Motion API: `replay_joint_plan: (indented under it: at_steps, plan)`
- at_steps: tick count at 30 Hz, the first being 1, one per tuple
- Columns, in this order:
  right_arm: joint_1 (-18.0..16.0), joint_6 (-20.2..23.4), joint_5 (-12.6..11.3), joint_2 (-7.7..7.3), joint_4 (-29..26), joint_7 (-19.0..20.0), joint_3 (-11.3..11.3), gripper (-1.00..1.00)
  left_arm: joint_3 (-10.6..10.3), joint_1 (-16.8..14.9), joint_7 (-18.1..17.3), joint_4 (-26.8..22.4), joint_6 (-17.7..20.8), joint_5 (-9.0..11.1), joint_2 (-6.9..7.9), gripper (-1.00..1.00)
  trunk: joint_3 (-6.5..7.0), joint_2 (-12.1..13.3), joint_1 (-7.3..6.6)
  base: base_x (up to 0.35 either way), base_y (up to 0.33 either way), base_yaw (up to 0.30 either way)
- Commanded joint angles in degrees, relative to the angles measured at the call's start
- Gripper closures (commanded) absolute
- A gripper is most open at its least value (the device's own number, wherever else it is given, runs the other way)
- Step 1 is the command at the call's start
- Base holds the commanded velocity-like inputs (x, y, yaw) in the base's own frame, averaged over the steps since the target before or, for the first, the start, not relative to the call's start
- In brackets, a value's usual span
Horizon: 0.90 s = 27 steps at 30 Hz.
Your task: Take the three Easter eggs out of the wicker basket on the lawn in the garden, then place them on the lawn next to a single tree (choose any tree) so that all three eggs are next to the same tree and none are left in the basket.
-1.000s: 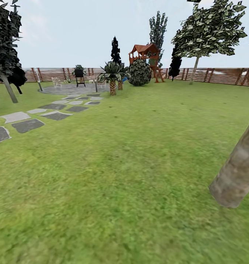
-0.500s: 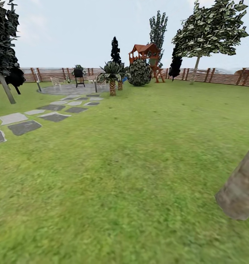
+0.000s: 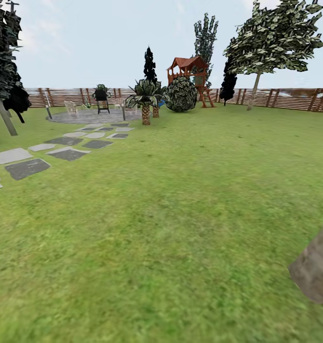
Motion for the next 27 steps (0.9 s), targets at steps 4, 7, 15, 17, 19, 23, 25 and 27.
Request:
replay_joint_plan:
  at_steps: [4,7,15,17,19,23,25,27]
  plan:
    - [-0.1,-0.1,0.5,-0.01,0.0,0.0,0.0,-1.00,0.3,0.0,0.0,0.1,-0.2,0.1,-0.01,-1.00,-0.05,0.0,0.03,0.324,0.000,0.000]
    - [-0.1,-0.1,0.5,-0.06,0.0,0.0,0.0,-1.00,0.3,0.0,0.0,0.1,-0.2,0.1,-0.01,-1.00,-0.05,0.0,0.03,0.324,0.000,0.000]
    - [0.0,-0.1,0.5,-0.10,0.0,0.0,0.0,-1.00,0.3,0.0,0.0,0.1,-0.2,0.1,-0.01,-1.00,-0.05,0.0,0.03,0.324,0.000,0.000]
    - [0.0,-0.1,0.5,-0.10,0.0,0.0,0.0,-1.00,0.3,0.0,0.0,0.1,-0.2,0.1,-0.01,-1.00,-0.05,0.0,0.03,0.324,0.000,0.000]
    - [0.0,-0.1,0.5,-0.09,0.0,0.0,0.0,-1.00,0.3,0.0,0.0,0.1,-0.2,0.1,-0.01,-1.00,-0.05,0.0,0.03,0.324,0.000,0.000]
    - [0.0,-0.1,0.5,-0.08,0.0,0.0,0.0,-1.00,0.3,0.0,0.0,0.1,-0.2,0.1,-0.01,-1.00,-0.05,0.0,0.03,0.324,0.000,0.000]
    - [0.0,-0.1,0.5,-0.06,0.0,0.0,0.0,-1.00,0.3,0.0,0.0,0.1,-0.2,0.1,-0.01,-1.00,-0.05,0.0,0.03,0.324,0.000,0.000]
    - [0.0,-0.1,0.5,-0.06,0.0,0.0,0.0,-1.00,0.3,0.0,0.0,0.1,-0.2,0.1,-0.01,-1.00,-0.05,0.0,0.03,0.324,0.000,0.000]
